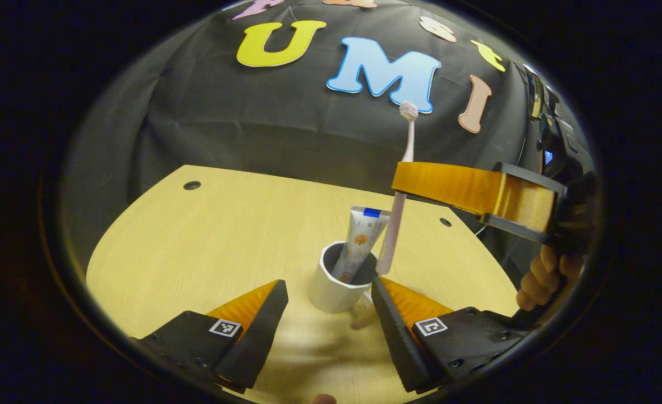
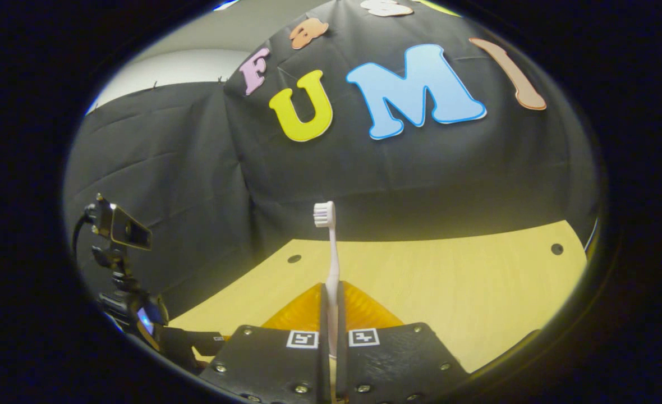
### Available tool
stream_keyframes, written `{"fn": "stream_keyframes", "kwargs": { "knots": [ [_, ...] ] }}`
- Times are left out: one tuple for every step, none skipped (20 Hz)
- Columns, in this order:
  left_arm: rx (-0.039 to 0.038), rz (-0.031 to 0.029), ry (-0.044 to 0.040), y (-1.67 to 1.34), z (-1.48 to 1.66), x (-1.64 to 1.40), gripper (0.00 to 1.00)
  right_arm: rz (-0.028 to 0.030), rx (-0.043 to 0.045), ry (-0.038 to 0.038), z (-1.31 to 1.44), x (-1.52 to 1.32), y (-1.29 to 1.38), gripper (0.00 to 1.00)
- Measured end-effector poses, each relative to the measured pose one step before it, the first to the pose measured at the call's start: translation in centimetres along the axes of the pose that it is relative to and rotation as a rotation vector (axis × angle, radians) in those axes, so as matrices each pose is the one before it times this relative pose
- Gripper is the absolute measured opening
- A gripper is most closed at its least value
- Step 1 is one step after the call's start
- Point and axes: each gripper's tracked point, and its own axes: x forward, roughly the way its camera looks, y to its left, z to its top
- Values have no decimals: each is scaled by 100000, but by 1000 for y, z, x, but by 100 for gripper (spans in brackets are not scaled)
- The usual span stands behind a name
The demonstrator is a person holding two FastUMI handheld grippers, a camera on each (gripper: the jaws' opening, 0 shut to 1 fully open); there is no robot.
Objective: Put the toothbrush and toothpaste on the desktop into the cup, then pick up the cup and place it on the coaster on the desktop.
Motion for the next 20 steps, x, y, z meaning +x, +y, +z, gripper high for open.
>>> {"fn": "stream_keyframes", "kwargs": {
  "knots": [
    [-773,97,336,177,-57,-73,97,-537,-1288,-160,-251,532,-8,5],
    [-519,203,311,202,-187,-142,93,-461,-1385,-46,-384,496,44,5],
    [-408,136,419,197,-42,-64,93,-678,-1432,267,-385,345,51,5],
    [-195,283,663,245,-222,-61,93,-162,-1277,336,-385,376,159,5],
    [43,184,464,215,-84,28,93,-819,-1241,532,-249,134,47,5],
    [47,242,185,177,16,-20,93,-1082,-1301,84,-209,220,-86,5],
    [72,-116,197,106,102,32,97,-1687,-1690,300,-238,183,-161,5],
    [215,162,355,116,-86,-13,97,-1650,-1462,87,-23,-262,-216,6],
    [131,-161,219,-75,-95,20,97,-914,-832,546,-153,5,-81,7],
    [-55,-274,275,-110,-14,44,97,117,21,619,-280,54,84,7],
    [40,-293,195,10,-17,-63,93,115,480,107,-18,-20,-75,7],
    [-42,-346,212,-26,-79,46,93,-421,790,374,47,-63,-188,8],
    [-63,-271,260,-46,-19,65,93,649,1622,367,131,-199,41,9],
    [61,-328,334,-99,-137,177,93,439,1690,559,-28,-16,22,17],
    [134,-102,196,-114,-65,177,93,565,1117,802,106,-213,-4,20],
    [165,-108,144,-9,-64,122,93,-471,217,162,-39,-75,-134,34],
    [168,-8,-14,34,-23,71,93,-1751,-737,-164,178,-270,-455,39],
    [140,-20,56,-88,-9,70,93,335,-436,-596,0,134,3,41],
    [83,-235,92,-201,50,8,93,329,163,89,188,-290,162,51],
    [54,-130,159,-178,117,75,93,-653,52,-79,21,-244,-318,71]
  ]
}}
